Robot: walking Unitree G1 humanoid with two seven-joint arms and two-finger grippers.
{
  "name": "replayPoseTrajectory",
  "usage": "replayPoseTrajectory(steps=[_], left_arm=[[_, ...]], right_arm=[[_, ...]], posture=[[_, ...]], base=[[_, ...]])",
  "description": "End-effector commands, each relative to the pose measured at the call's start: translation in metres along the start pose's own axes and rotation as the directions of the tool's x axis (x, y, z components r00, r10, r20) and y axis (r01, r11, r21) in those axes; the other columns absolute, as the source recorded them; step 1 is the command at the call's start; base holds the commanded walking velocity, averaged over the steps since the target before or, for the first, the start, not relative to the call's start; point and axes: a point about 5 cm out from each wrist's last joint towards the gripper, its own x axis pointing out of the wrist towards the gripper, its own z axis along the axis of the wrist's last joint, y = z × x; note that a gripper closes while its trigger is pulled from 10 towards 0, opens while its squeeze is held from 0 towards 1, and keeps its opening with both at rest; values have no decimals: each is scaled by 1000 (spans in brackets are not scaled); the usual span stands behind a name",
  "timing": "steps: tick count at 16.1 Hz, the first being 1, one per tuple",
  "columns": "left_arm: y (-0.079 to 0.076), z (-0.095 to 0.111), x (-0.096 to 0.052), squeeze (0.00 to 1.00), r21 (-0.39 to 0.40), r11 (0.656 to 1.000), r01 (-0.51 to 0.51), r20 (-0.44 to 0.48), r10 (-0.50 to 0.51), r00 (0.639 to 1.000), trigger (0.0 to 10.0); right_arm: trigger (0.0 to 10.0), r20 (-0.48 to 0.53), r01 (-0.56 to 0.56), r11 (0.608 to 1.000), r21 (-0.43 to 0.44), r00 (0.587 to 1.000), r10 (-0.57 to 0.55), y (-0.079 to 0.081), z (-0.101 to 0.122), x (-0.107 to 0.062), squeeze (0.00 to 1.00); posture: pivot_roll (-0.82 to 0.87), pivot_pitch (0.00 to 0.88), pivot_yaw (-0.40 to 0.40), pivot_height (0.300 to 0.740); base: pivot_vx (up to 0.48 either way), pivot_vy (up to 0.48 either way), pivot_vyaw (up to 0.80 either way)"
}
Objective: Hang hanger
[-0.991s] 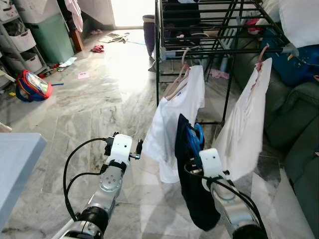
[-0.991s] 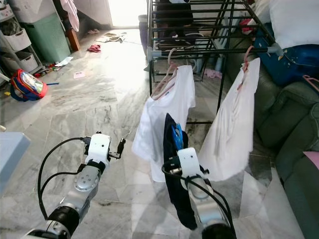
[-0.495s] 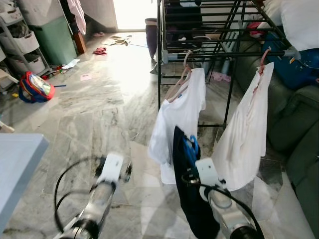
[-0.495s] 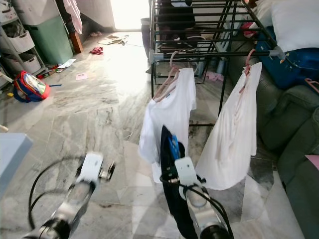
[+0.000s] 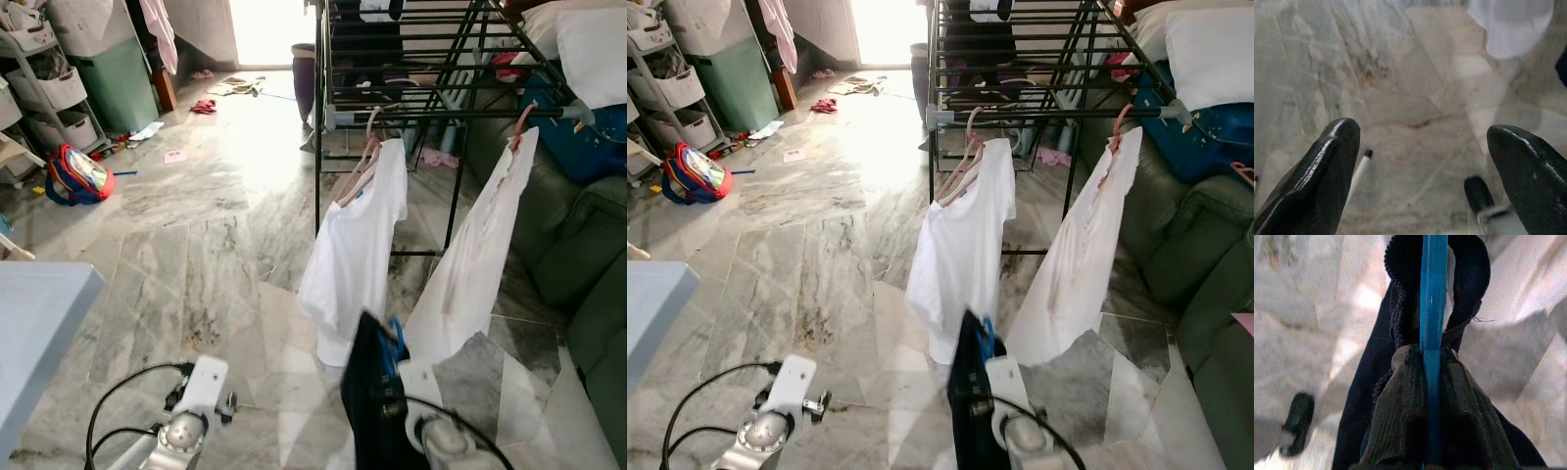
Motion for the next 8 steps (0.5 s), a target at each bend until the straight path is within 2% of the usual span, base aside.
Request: replayPoseTrajectory(steps=[1,2,5,8], left_arm=[[-3,-4,-1,0,24,1000,19,-30,-19,999,10000],[-5,-7,-1,0,40,999,35,-46,-33,998,10000],[-9,-11,-2,0,97,993,62,-74,-55,996,10000],[-10,-10,-2,0,101,993,64,-74,-57,996,10000]], right_arm=[[10000,-41,1,1000,-12,999,-2,0,-9,-2,0],[10000,-78,-15,999,-33,997,13,4,-19,-4,0],[10000,-133,-58,990,-129,990,41,14,-30,-7,0],[10000,-135,-57,989,-133,990,39,20,-23,-4,0]], posture=[[108,0,7,740],[109,0,4,740],[109,0,-3,740],[108,0,-5,740]], base=[[0,0,0],[0,0,0],[0,0,0],[0,0,0]])
